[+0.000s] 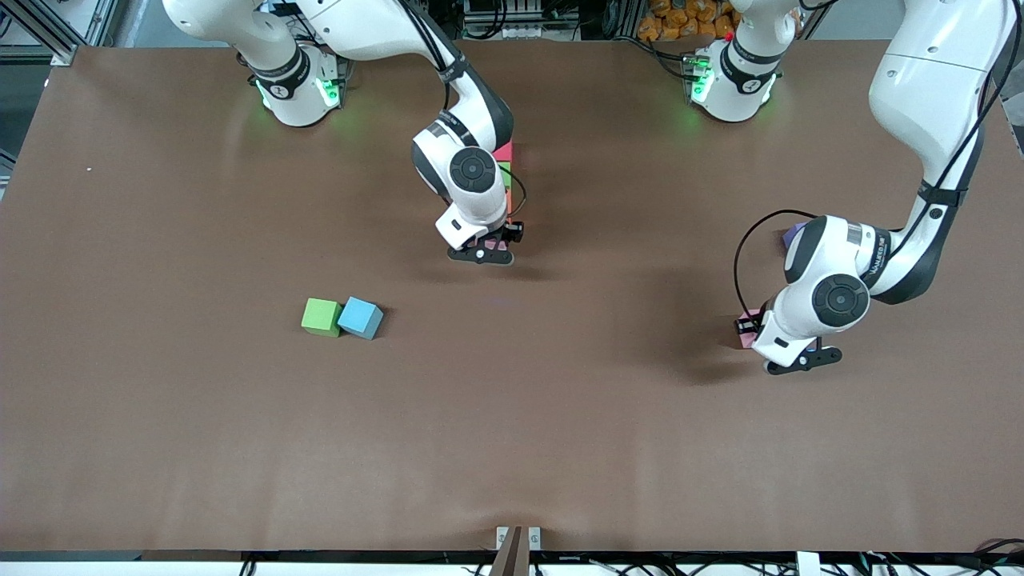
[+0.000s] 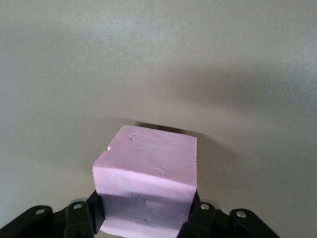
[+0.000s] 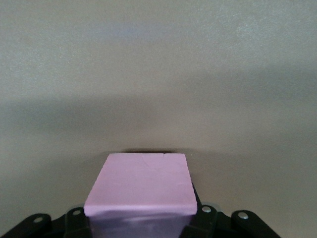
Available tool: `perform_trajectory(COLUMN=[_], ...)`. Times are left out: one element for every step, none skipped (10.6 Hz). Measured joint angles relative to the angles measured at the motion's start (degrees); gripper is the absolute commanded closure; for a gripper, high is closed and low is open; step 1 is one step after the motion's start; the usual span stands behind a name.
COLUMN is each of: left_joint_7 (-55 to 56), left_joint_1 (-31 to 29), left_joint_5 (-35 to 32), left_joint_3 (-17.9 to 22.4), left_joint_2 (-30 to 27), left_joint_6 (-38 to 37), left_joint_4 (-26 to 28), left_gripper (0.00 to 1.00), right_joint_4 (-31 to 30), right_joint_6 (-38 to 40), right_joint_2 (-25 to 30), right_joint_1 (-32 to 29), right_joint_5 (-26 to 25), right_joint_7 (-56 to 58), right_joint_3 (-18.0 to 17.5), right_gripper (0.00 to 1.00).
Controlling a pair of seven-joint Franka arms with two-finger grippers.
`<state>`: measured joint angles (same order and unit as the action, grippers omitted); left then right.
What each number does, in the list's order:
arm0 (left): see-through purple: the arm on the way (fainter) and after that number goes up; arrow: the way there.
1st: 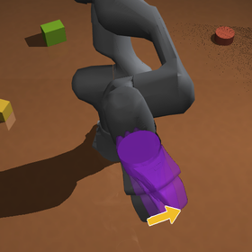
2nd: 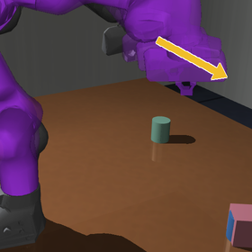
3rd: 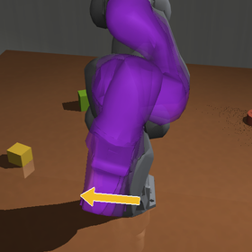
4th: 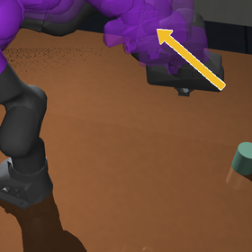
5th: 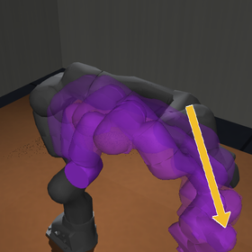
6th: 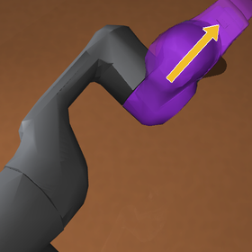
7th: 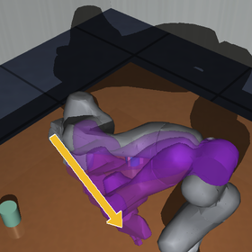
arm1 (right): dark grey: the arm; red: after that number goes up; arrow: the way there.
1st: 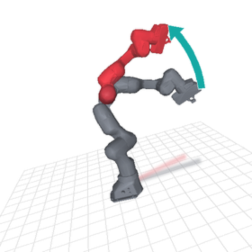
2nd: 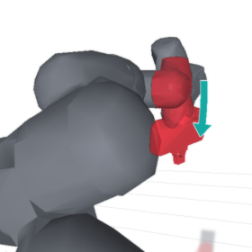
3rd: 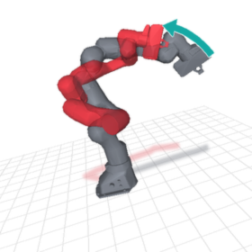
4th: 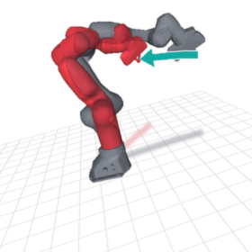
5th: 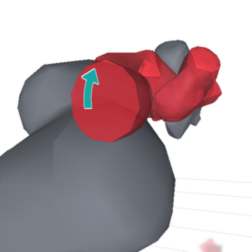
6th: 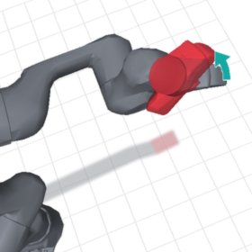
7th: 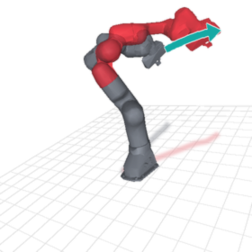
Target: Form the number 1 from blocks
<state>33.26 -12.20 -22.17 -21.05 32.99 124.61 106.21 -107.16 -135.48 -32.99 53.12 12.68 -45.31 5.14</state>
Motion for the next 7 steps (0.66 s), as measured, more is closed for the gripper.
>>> perform_trajectory(left_joint_7=[0.4,0.7,0.9,1.0,1.2,1.4,1.6], left_joint_1=[0.3,0.5,0.5,0.5,0.4,0.3,0.2], left_joint_5=[0.0,0.0,0.0,0.0,0.0,0.1,0.9], left_joint_3=[0.0,0.0,0.0,0.0,0.0,0.0,0.0], left_joint_2=[0.2,0.2,0.2,0.2,0.2,0.2,0.2], left_joint_6=[0.0,0.1,0.1,0.1,0.1,0.1,0.1], left_joint_4=[0.0,0.0,-0.1,-0.3,-0.6,-0.9,-1.3], left_gripper=[1.00,1.00,1.00,1.00,1.00,1.00,1.00], right_joint_4=[0.0,-0.1,-0.1,-0.1,-0.1,-0.1,-0.1], right_joint_6=[0.0,0.0,0.0,0.0,0.1,0.1,0.1], right_joint_2=[-0.1,-0.2,-0.2,-0.3,-0.3,-0.3,-0.3], right_joint_1=[0.0,0.0,0.0,0.0,0.2,0.4,0.7], right_joint_5=[0.0,0.0,0.0,0.0,0.0,0.0,0.0], right_joint_7=[0.2,0.3,0.5,0.6,0.7,0.7,0.7], right_joint_3=[-0.1,-0.1,-0.1,-0.2,-0.3,-0.3,-0.3], right_gripper=[0.43,0.43,0.43,0.43,0.43,0.41,0.31])
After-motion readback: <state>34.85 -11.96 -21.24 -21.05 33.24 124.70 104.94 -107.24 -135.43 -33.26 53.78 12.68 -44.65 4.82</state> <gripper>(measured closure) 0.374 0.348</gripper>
